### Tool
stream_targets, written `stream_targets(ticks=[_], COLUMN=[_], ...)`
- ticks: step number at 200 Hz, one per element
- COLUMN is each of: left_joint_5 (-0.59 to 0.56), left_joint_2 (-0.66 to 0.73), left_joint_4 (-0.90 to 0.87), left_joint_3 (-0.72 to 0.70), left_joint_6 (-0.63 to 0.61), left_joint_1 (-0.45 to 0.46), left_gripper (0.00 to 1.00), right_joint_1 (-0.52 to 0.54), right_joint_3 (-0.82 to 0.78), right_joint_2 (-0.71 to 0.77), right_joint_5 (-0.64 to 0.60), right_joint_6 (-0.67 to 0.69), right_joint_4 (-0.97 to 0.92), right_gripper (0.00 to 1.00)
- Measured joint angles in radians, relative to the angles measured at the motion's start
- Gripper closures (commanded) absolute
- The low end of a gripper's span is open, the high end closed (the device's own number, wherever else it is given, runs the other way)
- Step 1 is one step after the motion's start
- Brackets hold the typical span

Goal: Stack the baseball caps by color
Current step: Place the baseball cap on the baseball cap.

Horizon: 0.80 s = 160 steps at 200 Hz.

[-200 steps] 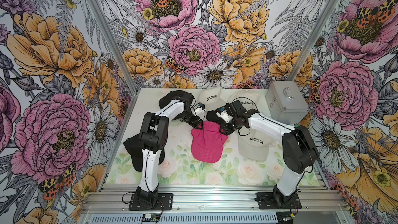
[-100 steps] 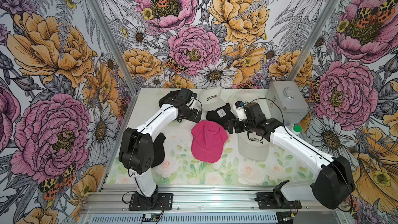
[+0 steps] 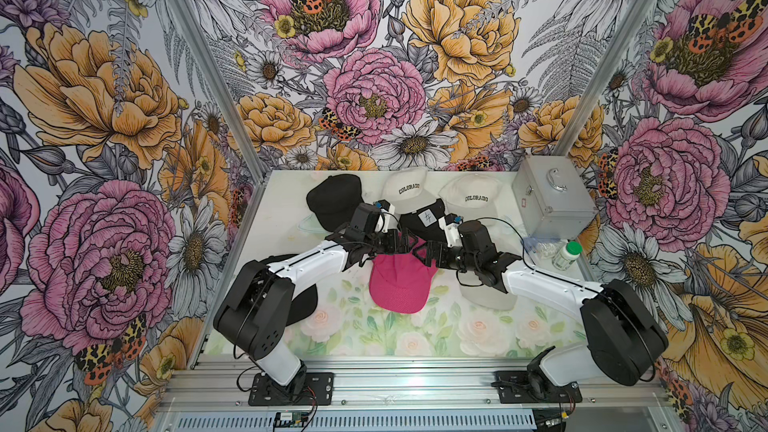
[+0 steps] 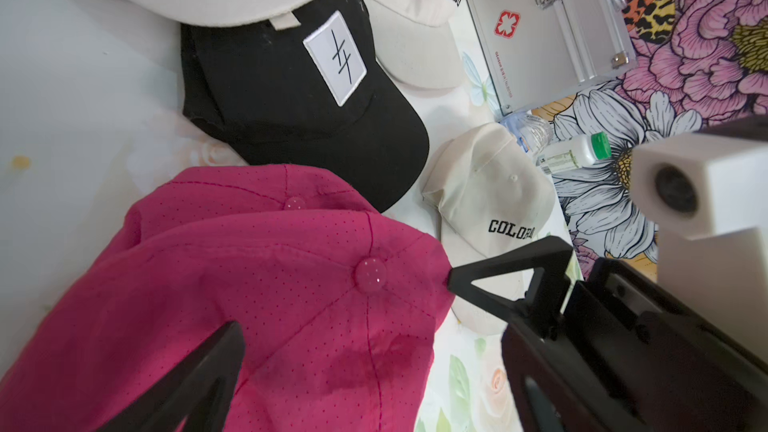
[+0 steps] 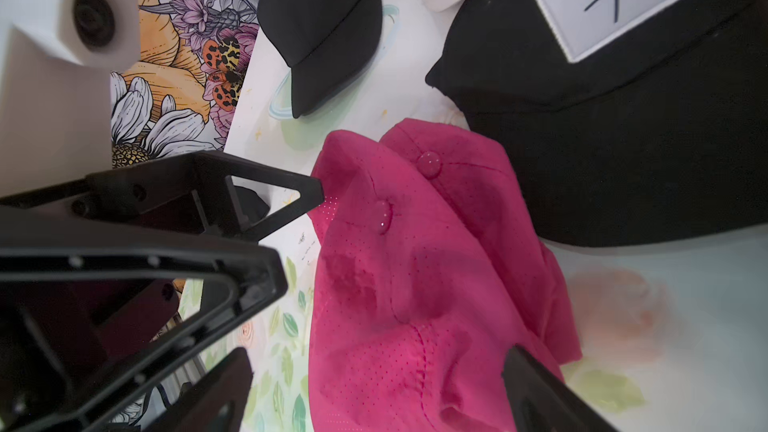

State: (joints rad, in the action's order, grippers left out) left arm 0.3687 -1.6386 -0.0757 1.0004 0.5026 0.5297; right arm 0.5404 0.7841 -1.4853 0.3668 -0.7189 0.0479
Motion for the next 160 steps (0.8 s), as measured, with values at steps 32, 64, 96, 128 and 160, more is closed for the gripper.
stream_targets(ticks=[32,64,96,128,160], left_joint_5=[-0.001,-0.02,-0.028,-0.061,-0.105], left_joint_2=[-0.074,-0.125,-0.127,-0.029,0.068], left_joint_4=[0.079,0.104,0.108,0.103,0.142], left_joint_3=[0.0,-0.029,-0.068,-0.106,-0.134], left_joint_6=[0.023,0.017,0.014,0.023,0.125], left_joint_1=[-0.035,-0.047,-0.062,-0.101,-0.185], left_gripper=[0.01,0.01,0.01,0.01,0.01], right_joint_1=[0.0,0.0,0.004,0.008,0.009], right_joint_3=[0.017,0.019,0.031,0.01,-0.069], right_joint_2=[-0.101,-0.166,-0.156,-0.061,0.072], right_joint_5=[0.005,0.001,-0.005,-0.071,-0.164], right_joint_6=[0.0,0.001,0.005,0.004,-0.007], right_joint_4=[0.072,0.104,0.108,0.1,0.084], right_gripper=[0.06,0.06,0.01,0.01,0.01])
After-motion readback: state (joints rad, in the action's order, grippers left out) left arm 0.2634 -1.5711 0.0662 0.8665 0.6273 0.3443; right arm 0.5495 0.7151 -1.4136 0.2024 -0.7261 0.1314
